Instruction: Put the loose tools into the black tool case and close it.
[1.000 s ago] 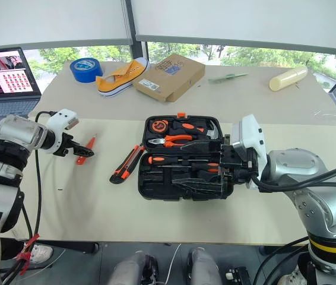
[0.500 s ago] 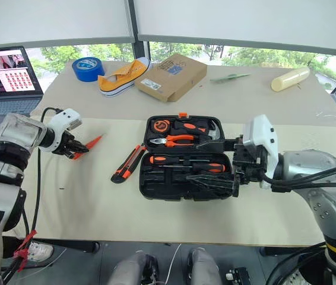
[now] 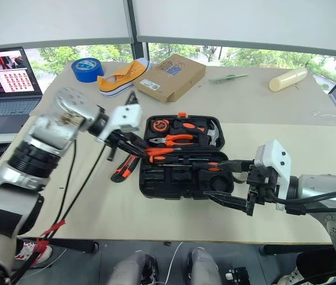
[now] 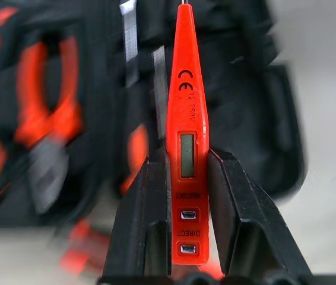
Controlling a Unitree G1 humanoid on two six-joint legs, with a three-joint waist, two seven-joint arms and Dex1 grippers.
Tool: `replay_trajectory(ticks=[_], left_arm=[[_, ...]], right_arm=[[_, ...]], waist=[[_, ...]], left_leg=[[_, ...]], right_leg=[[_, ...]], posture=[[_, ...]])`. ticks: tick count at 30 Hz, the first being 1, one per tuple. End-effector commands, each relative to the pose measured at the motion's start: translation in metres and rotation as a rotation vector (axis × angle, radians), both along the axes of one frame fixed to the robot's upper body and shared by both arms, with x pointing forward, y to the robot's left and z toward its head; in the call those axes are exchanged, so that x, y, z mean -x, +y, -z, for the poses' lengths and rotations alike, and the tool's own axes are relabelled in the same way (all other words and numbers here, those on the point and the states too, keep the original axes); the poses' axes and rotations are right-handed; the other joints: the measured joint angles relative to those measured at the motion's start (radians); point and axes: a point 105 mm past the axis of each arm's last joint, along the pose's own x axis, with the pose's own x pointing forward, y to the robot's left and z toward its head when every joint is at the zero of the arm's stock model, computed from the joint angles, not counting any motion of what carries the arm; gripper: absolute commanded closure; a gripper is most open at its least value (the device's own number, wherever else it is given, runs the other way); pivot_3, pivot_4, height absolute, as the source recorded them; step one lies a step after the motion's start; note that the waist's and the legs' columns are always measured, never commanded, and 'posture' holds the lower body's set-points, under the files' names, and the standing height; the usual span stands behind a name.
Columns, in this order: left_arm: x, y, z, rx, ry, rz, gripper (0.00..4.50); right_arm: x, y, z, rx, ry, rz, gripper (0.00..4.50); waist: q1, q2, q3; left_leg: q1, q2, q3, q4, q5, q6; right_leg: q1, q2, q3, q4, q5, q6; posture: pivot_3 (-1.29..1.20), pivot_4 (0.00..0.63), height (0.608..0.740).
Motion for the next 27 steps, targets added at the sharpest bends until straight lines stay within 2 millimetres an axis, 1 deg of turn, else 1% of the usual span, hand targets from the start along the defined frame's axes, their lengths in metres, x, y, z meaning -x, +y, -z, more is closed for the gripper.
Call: replay_trajectory(ticks=[1, 3, 5, 8, 14, 19, 27], left_arm=[[-0.010, -0.004, 0.007, -0.057, -0.003, -0.086, 4.08], [-0.007, -0.007, 0.012, -0.074, 0.032, -0.080, 4.08], [-0.003, -0.012, 0.013, -0.079, 0.047, -0.057, 4.08], [-0.001, -0.015, 0.016, -0.096, 0.057, -0.044, 4.08], [-0.004, -0.019, 0.027, -0.146, 0.040, -0.020, 4.08], [-0.012, -0.023, 0.041, -0.201, 0.004, -0.019, 4.08], [-0.012, -0.026, 0.047, -0.214, 0.018, -0.009, 4.08]], right_arm=[[0.006, 0.002, -0.009, -0.015, -0.048, 0.007, 0.00], [0.008, 0.002, -0.008, -0.017, -0.047, 0.019, 0.00], [0.008, 0.001, -0.007, -0.023, -0.046, 0.032, 0.00], [0.007, 0.001, -0.006, -0.025, -0.047, 0.039, 0.00], [0.004, 0.002, -0.007, -0.032, -0.057, 0.048, 0.00], [0.002, 0.002, -0.007, -0.040, -0.066, 0.058, 0.00], [0.002, 0.002, -0.008, -0.053, -0.073, 0.078, 0.00]], waist=[[-0.001, 0.000, 0.000], [-0.001, 0.000, 0.000], [0.000, 0.000, 0.000], [0.000, 0.000, 0.000], [0.001, 0.000, 0.000], [0.003, 0.000, 0.000], [0.007, 0.000, 0.000]], left_leg=[[0.000, 0.000, 0.000, 0.000, 0.000, 0.000], [0.000, 0.000, 0.000, 0.000, 0.000, 0.000], [0.000, 0.000, 0.000, 0.000, 0.000, 0.000], [0.000, 0.000, -0.001, 0.000, 0.000, 0.000], [-0.001, 0.000, -0.001, 0.000, -0.001, 0.001], [-0.001, 0.000, -0.001, 0.000, -0.001, 0.001], [0.000, -0.001, -0.002, 0.001, -0.001, 0.002]], right_leg=[[0.000, 0.000, 0.000, 0.000, 0.000, 0.000], [0.000, 0.000, 0.000, 0.000, 0.000, 0.000], [0.000, 0.001, 0.000, 0.000, 0.000, 0.000], [0.000, 0.000, 0.000, 0.000, 0.000, 0.000], [0.000, 0.000, 0.000, -0.001, 0.001, -0.001], [0.000, 0.000, 0.000, -0.001, 0.001, -0.002], [0.001, -0.001, 0.000, -0.001, 0.001, -0.002]], posture=[[0.00, 0.150, 0.731], [0.00, 0.150, 0.731], [0.00, 0.150, 0.731], [0.00, 0.150, 0.731], [0.00, 0.150, 0.731], [0.00, 0.150, 0.731], [0.00, 0.150, 0.731]])
